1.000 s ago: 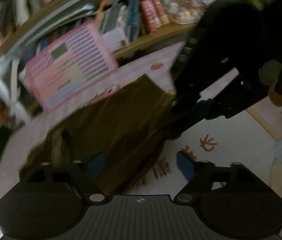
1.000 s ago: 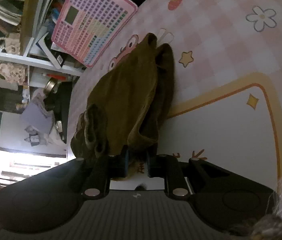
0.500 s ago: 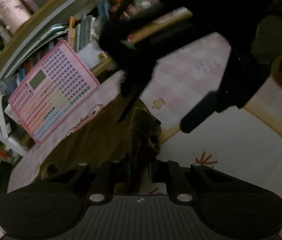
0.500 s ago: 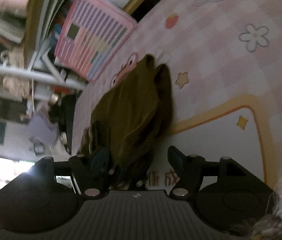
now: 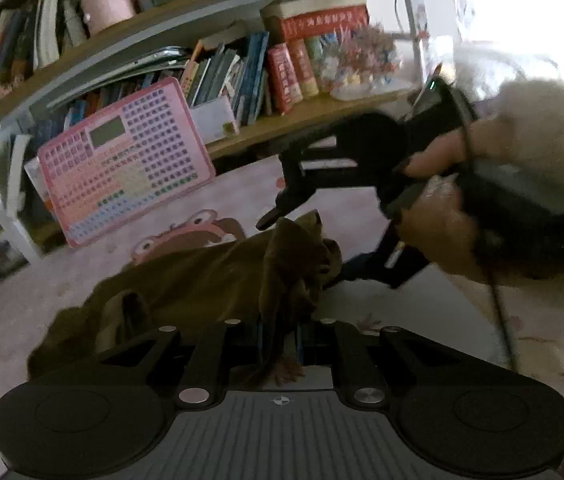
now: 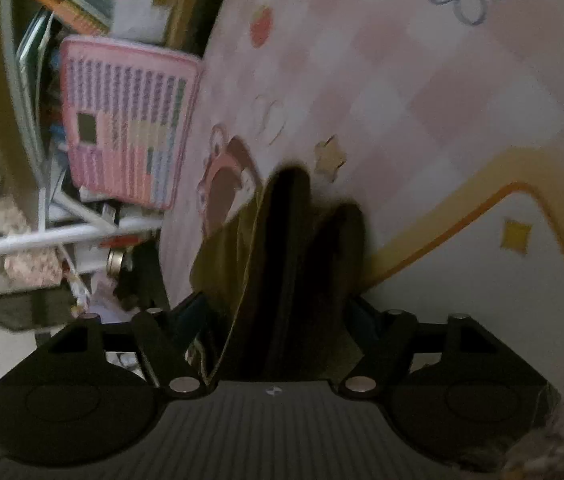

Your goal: Fold clothes

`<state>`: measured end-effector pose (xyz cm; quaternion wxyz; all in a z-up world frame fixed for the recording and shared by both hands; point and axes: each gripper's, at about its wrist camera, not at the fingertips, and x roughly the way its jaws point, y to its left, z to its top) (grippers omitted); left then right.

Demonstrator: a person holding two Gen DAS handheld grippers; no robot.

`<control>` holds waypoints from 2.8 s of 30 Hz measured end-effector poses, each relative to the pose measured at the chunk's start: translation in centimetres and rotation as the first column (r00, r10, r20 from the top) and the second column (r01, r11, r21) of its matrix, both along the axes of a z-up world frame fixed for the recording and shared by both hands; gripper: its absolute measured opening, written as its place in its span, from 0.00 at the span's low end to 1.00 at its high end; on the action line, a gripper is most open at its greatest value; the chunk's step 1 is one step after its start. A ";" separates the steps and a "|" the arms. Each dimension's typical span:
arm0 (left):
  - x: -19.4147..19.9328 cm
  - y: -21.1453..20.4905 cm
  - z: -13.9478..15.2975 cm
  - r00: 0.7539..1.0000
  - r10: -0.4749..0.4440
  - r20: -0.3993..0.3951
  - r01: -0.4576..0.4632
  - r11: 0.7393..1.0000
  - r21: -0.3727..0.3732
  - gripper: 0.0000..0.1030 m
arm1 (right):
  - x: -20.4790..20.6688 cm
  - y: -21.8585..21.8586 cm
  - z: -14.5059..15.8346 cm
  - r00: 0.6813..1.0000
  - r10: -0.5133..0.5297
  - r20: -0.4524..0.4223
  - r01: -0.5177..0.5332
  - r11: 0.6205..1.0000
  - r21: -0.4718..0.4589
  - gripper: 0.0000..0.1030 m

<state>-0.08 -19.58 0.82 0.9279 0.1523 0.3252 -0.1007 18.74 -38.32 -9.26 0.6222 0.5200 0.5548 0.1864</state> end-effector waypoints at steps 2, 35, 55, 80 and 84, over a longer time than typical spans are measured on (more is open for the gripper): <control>-0.6 0.2 0.2 1.000 -0.004 -0.012 0.004 0.999 -0.033 0.12 | 0.0 -0.4 -0.1 1.000 -0.013 0.002 0.013 1.000 -0.012 0.38; -8.1 27.8 -0.4 0.865 0.467 -0.182 -0.473 0.641 -0.605 0.32 | -3.5 22.8 11.8 0.863 0.225 0.453 -0.135 0.966 -0.223 0.49; 6.6 26.5 -1.9 0.965 0.065 -0.254 -0.211 0.766 -0.607 0.19 | -16.7 22.0 7.4 0.873 0.152 0.463 0.223 0.719 -0.658 0.60; 5.1 30.9 -1.8 0.964 0.058 -0.258 -0.217 0.732 -0.646 0.52 | -16.2 23.3 7.6 0.878 0.130 0.460 0.253 0.690 -0.678 0.59; 3.6 30.8 -1.5 0.963 0.082 -0.258 -0.234 0.735 -0.637 0.56 | -17.4 22.4 7.8 0.884 0.112 0.455 0.260 0.690 -0.676 0.59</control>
